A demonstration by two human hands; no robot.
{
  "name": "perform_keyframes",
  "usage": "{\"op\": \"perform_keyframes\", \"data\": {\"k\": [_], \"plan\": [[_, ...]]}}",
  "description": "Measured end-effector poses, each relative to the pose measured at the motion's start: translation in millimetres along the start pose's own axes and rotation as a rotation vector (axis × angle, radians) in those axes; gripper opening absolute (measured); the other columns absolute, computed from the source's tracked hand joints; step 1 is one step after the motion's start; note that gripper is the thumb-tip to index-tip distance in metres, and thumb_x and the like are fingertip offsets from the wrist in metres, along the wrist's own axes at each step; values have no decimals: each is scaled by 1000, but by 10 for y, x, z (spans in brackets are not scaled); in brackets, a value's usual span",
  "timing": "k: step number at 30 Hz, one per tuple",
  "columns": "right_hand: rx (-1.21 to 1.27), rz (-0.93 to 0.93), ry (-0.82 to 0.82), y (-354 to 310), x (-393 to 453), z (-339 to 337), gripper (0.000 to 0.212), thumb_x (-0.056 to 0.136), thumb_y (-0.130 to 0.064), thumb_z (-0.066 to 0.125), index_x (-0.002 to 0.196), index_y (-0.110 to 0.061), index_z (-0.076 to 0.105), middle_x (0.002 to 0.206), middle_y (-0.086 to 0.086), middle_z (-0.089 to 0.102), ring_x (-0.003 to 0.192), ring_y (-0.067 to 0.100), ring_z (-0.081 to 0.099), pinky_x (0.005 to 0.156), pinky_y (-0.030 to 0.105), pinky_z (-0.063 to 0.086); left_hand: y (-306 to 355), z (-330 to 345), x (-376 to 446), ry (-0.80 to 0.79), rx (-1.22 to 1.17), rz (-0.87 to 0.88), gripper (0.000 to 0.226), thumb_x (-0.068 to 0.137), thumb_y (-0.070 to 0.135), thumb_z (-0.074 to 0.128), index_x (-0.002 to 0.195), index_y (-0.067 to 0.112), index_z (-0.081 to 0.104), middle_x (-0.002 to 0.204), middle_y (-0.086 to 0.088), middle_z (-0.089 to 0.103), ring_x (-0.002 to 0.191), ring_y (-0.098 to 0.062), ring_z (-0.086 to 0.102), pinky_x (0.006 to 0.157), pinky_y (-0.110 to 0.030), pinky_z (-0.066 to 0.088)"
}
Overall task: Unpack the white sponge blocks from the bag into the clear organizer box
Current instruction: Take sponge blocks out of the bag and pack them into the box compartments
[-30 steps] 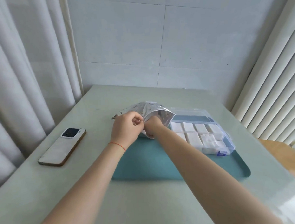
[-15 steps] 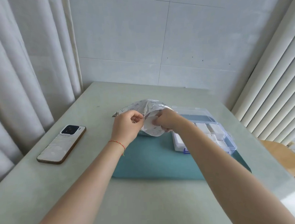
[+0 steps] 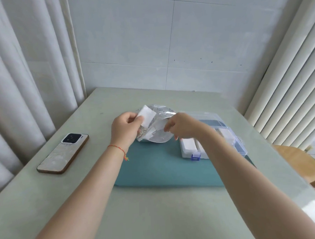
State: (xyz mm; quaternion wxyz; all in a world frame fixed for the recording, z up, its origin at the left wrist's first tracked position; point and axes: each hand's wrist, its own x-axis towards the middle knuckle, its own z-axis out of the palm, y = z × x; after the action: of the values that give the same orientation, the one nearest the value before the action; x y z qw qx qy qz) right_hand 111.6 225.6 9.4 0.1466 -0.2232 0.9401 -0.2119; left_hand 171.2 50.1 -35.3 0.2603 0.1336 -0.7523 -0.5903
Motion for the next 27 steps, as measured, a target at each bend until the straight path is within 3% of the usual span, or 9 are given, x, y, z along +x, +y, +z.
{"op": "perform_keyframes", "data": {"k": [3,5,8,11,14,17,20,23,27], "plan": [[-376,-8,15,-42,174,354,47,87,5,44,133,-3,51,134,15,51,116,33,58,85,34,51,-119,-10,5,49,-127,-114,14,89,16,65,75,14,65,54,-1,60,44,-10,49,44,-22,37],[-492,-28,80,-62,308,543,45,89,0,46,134,1,44,138,16,40,119,35,55,82,39,49,-143,22,-17,58,-166,-144,13,90,16,64,77,12,65,51,1,58,40,-9,49,41,-20,35],[-578,28,103,-64,590,669,45,94,-10,48,138,-4,45,141,14,43,123,30,53,90,40,50,-162,54,-50,34,-186,-157,12,91,16,63,83,7,65,55,-1,58,36,-10,46,39,-20,34],[-541,46,86,4,872,720,49,92,-33,51,140,-21,48,140,3,50,125,24,52,96,37,48,-200,54,-74,-12,-204,-156,10,92,17,61,91,7,63,69,-3,62,41,-13,55,40,-23,41],[-539,50,120,122,1099,770,48,86,-42,50,131,-27,55,129,-2,58,115,24,57,90,36,47,-220,52,-68,-39,-231,-165,5,94,18,60,93,13,61,79,-5,62,46,-17,61,45,-25,50],[-497,84,159,108,1073,784,42,85,-33,56,126,-23,58,123,-1,60,107,24,60,77,32,47,-220,61,-65,-47,-261,-171,3,94,18,60,93,15,60,81,-7,63,51,-22,63,49,-28,52],[-408,100,134,-24,756,658,34,90,-17,55,124,-14,56,117,3,60,108,25,59,79,31,46,-200,68,-94,-45,-252,-162,7,94,17,59,96,11,62,80,-6,65,51,-20,63,51,-29,53],[-194,47,146,-105,355,470,26,88,-4,53,112,-1,61,97,8,58,93,26,59,70,28,46,-180,53,-113,-26,-245,-162,13,92,15,59,101,5,62,78,-7,67,53,-20,65,52,-29,54],[294,17,125,-83,-116,254,27,84,-5,58,109,-13,60,79,11,64,53,15,55,52,19,45,-75,60,-171,-28,-293,-159,12,92,9,56,102,4,58,75,-7,68,58,-24,70,53,-29,55]]}}
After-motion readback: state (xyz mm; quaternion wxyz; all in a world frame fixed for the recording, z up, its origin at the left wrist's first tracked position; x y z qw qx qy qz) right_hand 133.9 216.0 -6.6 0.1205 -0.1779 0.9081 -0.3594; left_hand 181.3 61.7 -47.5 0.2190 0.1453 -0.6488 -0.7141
